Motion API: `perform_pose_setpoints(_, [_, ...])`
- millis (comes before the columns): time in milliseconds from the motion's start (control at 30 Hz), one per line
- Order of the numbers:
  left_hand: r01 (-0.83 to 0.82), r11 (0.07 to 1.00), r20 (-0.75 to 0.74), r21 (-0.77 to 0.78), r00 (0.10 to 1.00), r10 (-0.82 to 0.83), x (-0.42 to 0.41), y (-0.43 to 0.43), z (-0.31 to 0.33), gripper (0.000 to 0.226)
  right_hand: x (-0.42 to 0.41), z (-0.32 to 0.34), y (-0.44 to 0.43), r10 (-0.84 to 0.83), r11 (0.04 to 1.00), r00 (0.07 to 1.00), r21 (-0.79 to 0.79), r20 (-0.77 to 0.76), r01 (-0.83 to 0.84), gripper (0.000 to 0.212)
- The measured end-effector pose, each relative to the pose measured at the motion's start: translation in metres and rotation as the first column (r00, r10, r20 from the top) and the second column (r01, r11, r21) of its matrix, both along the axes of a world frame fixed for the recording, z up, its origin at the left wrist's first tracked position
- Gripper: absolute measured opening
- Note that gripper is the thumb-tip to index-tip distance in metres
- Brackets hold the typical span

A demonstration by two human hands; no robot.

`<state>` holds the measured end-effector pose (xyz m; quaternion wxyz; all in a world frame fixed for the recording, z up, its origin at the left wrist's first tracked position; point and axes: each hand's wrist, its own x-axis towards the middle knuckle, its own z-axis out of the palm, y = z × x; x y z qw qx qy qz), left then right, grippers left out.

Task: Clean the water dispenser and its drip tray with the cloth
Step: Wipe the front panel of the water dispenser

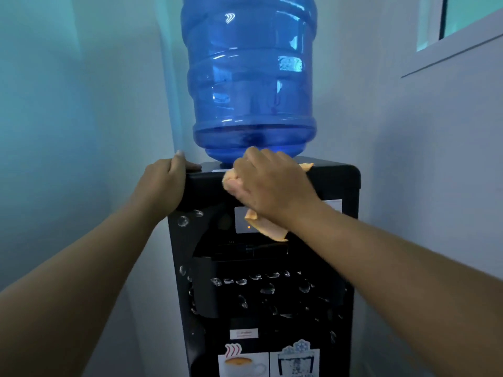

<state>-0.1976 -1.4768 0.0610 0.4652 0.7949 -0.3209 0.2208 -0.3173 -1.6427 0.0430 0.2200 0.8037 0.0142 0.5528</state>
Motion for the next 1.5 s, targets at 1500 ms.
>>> perform_pose_setpoints(1500, [0.29,0.802,-0.186,-0.522,0.879,-0.439,-0.001,-0.001,-0.021,0.054,-0.007,0.009,-0.033,-0.034,0.674,0.899,-0.674,-0.436,-0.302,0.043])
